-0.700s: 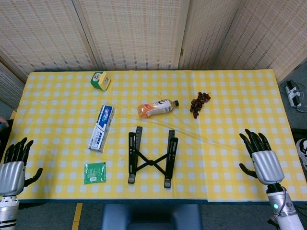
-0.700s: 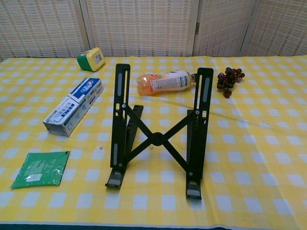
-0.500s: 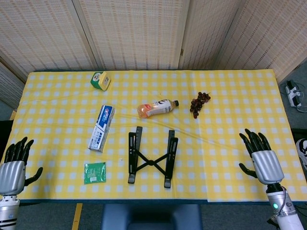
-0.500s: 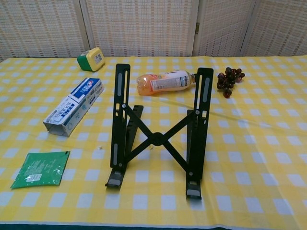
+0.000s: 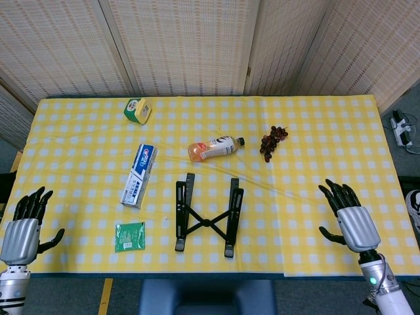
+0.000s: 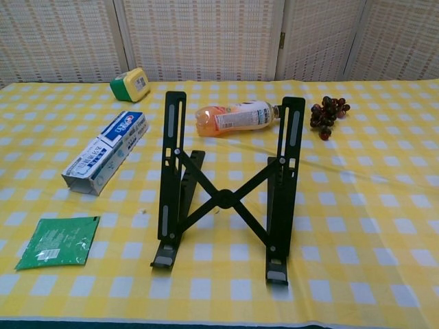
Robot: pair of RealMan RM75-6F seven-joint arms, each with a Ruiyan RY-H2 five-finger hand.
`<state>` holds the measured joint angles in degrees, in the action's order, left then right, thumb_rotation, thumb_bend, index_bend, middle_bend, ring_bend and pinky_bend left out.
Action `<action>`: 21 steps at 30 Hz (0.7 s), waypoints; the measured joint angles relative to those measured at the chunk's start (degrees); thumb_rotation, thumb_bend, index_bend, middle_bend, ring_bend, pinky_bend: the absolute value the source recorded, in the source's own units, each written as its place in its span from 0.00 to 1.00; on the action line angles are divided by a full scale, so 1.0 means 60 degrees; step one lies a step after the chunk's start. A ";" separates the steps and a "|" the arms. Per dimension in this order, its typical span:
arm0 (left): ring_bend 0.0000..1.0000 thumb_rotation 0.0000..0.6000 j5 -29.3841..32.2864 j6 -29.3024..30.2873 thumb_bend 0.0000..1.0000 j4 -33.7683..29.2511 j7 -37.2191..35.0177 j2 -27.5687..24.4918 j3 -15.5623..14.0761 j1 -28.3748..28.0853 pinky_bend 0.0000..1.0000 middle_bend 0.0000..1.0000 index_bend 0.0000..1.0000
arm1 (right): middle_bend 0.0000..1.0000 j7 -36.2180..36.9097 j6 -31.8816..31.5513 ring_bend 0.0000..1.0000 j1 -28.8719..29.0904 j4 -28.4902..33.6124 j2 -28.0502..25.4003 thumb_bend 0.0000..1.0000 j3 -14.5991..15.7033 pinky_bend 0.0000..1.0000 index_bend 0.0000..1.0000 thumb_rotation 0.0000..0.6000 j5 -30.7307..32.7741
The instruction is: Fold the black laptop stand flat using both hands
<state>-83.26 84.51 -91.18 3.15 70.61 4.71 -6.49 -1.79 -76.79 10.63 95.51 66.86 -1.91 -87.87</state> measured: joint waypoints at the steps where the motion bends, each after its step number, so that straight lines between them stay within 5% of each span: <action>1: 0.00 1.00 -0.0026 -0.0046 0.32 -0.0008 -0.0039 0.0000 -0.0004 -0.0033 0.00 0.01 0.09 | 0.00 0.0145 0.0060 0.01 0.0033 -0.0008 -0.0001 0.26 0.0011 0.00 0.00 1.00 -0.0017; 10: 0.00 1.00 -0.0243 -0.1005 0.32 -0.0058 -0.1303 -0.0092 -0.0037 -0.0597 0.00 0.01 0.10 | 0.01 0.2249 0.0914 0.03 0.0614 -0.0143 -0.0031 0.26 0.0124 0.00 0.00 1.00 -0.0353; 21: 0.00 1.00 -0.0650 -0.2678 0.32 0.0049 -0.4413 -0.0318 -0.0052 -0.1795 0.00 0.03 0.10 | 0.02 0.6176 0.2136 0.04 0.1882 -0.0649 0.0369 0.26 0.0311 0.00 0.00 1.00 -0.1119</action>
<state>-87.16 68.44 -90.89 -23.33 68.70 4.39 -17.26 35.27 -63.97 21.92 91.61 69.07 -0.04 -94.58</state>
